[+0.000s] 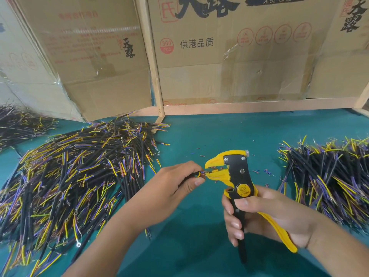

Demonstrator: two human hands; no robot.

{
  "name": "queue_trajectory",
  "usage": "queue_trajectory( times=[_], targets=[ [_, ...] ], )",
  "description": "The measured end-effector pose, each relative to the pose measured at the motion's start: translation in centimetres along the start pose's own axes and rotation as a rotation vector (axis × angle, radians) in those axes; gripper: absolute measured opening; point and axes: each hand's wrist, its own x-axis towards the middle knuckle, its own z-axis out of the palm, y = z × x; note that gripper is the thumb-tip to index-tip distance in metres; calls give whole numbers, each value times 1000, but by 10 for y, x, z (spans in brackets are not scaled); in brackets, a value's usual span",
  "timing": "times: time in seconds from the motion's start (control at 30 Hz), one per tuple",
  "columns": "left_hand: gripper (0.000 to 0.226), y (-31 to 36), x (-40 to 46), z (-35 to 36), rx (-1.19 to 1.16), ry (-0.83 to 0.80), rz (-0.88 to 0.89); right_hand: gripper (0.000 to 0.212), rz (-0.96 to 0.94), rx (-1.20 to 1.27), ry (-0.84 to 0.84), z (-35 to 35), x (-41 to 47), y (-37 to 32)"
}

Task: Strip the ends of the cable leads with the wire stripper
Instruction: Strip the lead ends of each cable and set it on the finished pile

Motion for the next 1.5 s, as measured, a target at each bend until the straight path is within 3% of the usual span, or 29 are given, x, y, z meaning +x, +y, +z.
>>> queue_trajectory(
  times=[0.63, 1.07, 1.3, 1.5],
  targets=[
    [24, -1, 0, 1, -6, -20, 6, 38, 64, -16, 64, 6, 0, 0],
    [24, -7, -1, 1, 22, -12, -33, 50, 60, -13, 294, 15, 4, 0],
    [22, -14, -2, 1, 34, -9, -94, 45, -30, 45, 383, 5, -1, -14],
    [24, -11, -1, 1, 26, 2, -106, 36, -34, 121, 319, 0, 3, -9]
  ],
)
